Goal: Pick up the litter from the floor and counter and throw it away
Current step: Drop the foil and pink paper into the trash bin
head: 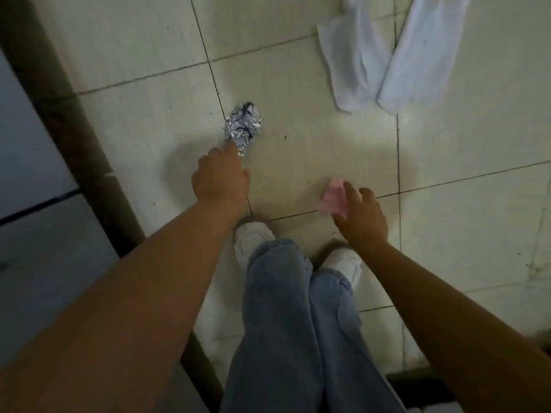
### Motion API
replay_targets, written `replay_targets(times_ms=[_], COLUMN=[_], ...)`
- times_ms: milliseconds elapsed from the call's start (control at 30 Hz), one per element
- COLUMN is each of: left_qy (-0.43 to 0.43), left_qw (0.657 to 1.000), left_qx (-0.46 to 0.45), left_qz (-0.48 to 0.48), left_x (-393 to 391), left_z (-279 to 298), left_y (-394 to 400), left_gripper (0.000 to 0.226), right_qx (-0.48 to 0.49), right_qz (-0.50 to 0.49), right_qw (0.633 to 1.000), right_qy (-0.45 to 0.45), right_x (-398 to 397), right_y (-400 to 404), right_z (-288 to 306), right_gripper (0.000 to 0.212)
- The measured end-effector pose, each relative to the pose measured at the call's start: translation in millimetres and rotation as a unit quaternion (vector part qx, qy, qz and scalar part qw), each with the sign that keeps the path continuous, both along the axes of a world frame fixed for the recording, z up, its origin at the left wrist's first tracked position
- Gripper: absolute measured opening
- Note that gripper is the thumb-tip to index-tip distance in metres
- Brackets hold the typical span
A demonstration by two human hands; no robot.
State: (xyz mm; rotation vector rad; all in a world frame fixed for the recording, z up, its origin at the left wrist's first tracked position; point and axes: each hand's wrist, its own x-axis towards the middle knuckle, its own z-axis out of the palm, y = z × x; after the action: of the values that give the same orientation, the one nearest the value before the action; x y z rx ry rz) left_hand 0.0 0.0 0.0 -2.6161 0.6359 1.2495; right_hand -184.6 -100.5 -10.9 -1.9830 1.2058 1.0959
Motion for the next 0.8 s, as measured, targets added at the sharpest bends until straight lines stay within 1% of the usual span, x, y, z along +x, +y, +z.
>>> replay_targets(times_ms=[67,133,233,300,367,433,500,633,700,800], left_qy=[-0.015,-0.04,-0.063,-0.071,-0.065,-0.053,-0.039,-0.009,0.004,0.026], left_qw=[0.999,0.994,0.987,0.983,0.983,0.985,0.986,0.988,0.988,0.985], left_qx=[-0.007,-0.024,-0.054,-0.064,-0.07,-0.079,-0.088,-0.11,-0.115,-0.127], left_qz=[0.046,0.096,0.14,0.158,0.154,0.142,0.136,0.107,0.103,0.11], left_x=[4,5,5,6,5,1,-3,-6,-2,3], left_z=[-25,-44,-63,-62,-51,-23,16,118,174,256], left_y=[-3,-7,-14,-19,-22,-27,-36,-65,-86,-129], left_gripper=[0.046,0.046,0.045,0.043,0.044,0.043,0.04,0.04,0.039,0.038], right_qx=[-0.028,-0.056,-0.076,-0.08,-0.067,-0.049,-0.039,-0.031,-0.039,-0.053], right_qz=[0.003,0.02,-0.001,-0.01,-0.027,-0.076,-0.147,-0.223,-0.27,-0.359], right_qw=[1.0,0.998,0.996,0.994,0.994,0.992,0.984,0.969,0.954,0.919], right_qy=[-0.007,-0.025,-0.054,-0.069,-0.081,-0.087,-0.093,-0.105,-0.12,-0.153], right_x=[-3,-6,-8,-6,-1,6,15,35,44,53], right_y=[3,8,13,10,3,-7,-21,-62,-89,-142], right_z=[-20,-36,-52,-51,-39,-13,24,121,176,255], right_gripper=[0.062,0.051,0.036,0.034,0.032,0.03,0.028,0.03,0.031,0.028])
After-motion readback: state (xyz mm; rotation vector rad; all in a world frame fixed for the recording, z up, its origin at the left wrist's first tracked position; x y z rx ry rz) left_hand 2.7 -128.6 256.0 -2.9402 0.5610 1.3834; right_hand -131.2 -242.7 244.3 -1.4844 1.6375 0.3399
